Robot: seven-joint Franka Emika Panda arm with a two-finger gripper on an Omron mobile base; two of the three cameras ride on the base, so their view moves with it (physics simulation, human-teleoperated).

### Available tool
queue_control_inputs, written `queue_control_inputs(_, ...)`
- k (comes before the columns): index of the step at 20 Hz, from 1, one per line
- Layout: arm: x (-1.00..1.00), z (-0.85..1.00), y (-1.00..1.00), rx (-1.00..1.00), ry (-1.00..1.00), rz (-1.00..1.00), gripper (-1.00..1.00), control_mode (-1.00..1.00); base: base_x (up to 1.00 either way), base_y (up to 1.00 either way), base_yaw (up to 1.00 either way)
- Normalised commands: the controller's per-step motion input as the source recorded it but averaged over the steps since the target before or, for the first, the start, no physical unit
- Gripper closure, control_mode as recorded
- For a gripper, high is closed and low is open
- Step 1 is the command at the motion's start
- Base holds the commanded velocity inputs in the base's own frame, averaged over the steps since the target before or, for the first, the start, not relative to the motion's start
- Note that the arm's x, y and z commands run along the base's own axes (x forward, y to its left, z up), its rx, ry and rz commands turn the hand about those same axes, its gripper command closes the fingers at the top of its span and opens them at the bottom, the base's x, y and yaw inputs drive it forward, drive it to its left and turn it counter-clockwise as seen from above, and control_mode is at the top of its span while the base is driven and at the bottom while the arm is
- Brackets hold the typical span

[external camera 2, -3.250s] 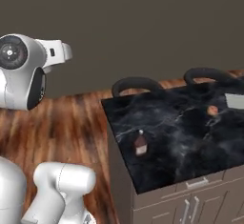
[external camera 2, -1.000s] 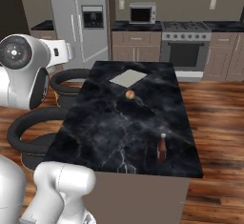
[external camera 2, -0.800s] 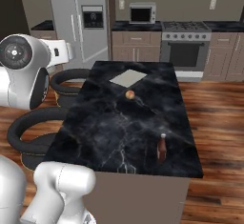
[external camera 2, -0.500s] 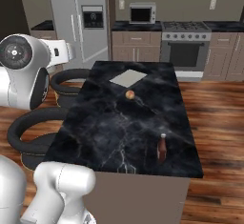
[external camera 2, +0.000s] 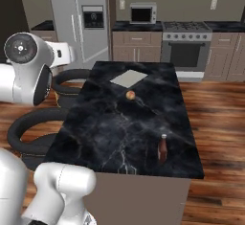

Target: Move the shaker and ketchup from the cabinet to the dining counter.

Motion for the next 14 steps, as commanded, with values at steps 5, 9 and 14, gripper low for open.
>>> queue_control_inputs(5,0.61,-0.49,0.25,0.0,0.09,-0.11,1.0,-1.0,0.0,0.0,0.0)
queue_control_inputs(9,0.46,-0.41,0.08,0.0,0.05,-0.22,1.0,-1.0,0.0,0.0,0.0)
queue_control_inputs(14,0.56,-0.54,-0.01,0.0,0.0,-0.27,1.0,-1.0,0.0,0.0,0.0)
